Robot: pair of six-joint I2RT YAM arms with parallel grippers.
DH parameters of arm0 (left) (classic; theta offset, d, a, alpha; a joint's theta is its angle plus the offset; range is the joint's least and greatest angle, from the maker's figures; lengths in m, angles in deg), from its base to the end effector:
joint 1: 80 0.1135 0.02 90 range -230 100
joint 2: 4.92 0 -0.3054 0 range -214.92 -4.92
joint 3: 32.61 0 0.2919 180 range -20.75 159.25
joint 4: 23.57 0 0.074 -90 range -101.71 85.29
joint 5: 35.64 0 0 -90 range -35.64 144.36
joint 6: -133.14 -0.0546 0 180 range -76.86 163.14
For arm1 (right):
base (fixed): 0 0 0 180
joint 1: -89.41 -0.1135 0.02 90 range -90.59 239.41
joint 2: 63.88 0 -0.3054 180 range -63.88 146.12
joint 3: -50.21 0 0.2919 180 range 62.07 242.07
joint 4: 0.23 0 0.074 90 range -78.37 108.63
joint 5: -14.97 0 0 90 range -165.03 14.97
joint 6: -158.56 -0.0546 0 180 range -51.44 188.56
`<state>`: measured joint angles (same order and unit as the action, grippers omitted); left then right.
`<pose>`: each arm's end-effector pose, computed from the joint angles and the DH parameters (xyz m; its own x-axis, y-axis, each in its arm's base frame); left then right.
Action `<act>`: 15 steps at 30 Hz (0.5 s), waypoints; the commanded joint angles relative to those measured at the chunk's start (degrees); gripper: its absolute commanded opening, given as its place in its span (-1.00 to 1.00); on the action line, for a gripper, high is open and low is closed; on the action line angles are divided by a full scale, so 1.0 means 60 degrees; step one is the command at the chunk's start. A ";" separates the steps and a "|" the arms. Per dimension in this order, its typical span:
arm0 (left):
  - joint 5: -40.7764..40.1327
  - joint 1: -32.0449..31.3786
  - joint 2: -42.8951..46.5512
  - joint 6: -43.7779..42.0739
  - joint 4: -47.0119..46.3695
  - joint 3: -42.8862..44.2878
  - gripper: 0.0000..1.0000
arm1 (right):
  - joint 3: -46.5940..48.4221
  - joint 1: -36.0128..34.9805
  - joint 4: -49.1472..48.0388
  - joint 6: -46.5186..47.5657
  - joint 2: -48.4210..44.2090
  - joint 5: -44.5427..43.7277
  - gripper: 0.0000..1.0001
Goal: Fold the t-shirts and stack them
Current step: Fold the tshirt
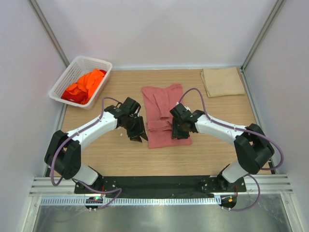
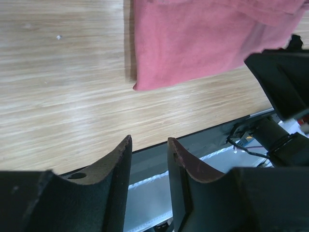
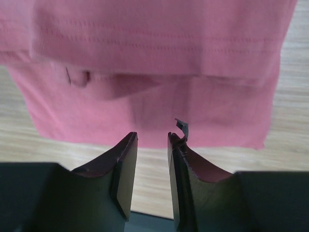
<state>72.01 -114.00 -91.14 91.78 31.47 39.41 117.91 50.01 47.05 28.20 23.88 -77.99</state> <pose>0.2623 -0.1969 0.2288 -0.9791 -0.2023 -0.0214 -0.1709 0.8748 -0.4534 0.2582 0.2084 0.1999 -0.9439 0.0616 -0.3244 -0.0095 0.9770 0.2132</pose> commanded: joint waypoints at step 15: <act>-0.0334 0.0232 0.2503 0.0403 0.0860 -0.1223 -0.39 | 0.2935 0.0294 -0.1055 0.0207 0.2377 -0.1953 -0.12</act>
<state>70.63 -112.97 -78.57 93.51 35.55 32.28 128.86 49.69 40.90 27.19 35.86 -85.82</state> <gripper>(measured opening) 0.304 0.431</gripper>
